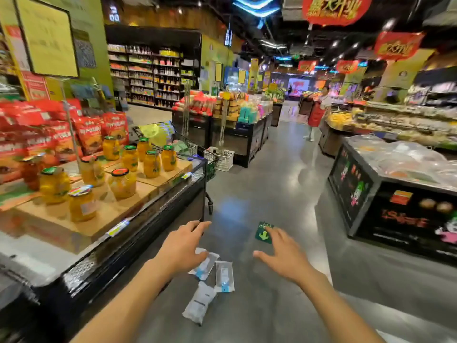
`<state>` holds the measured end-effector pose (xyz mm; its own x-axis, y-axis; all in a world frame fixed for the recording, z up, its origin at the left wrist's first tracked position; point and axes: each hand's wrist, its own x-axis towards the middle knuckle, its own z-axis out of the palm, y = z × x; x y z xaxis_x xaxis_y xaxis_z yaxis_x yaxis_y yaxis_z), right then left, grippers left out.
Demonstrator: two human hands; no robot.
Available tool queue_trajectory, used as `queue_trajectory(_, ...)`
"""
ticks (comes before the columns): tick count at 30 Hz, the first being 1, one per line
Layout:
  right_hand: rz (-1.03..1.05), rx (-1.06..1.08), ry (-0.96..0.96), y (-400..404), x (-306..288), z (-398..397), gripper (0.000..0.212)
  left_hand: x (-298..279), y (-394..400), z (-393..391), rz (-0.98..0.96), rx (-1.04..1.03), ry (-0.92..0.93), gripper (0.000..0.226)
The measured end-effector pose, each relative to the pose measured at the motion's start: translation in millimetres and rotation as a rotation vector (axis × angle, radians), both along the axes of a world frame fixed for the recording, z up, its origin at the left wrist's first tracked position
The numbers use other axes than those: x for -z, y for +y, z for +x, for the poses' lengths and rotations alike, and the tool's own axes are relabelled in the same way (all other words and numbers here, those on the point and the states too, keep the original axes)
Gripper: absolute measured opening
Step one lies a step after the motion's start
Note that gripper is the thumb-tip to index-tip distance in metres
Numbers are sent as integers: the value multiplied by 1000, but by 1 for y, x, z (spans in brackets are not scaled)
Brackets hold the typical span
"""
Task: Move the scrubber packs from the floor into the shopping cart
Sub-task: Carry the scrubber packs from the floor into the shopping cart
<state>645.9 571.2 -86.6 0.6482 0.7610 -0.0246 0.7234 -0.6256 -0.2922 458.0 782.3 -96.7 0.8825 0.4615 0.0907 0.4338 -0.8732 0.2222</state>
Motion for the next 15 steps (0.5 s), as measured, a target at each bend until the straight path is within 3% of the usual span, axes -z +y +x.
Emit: queue_trajectory(15,-28,170,55,183,9,177,85,30,218,211,-102,63,2,75)
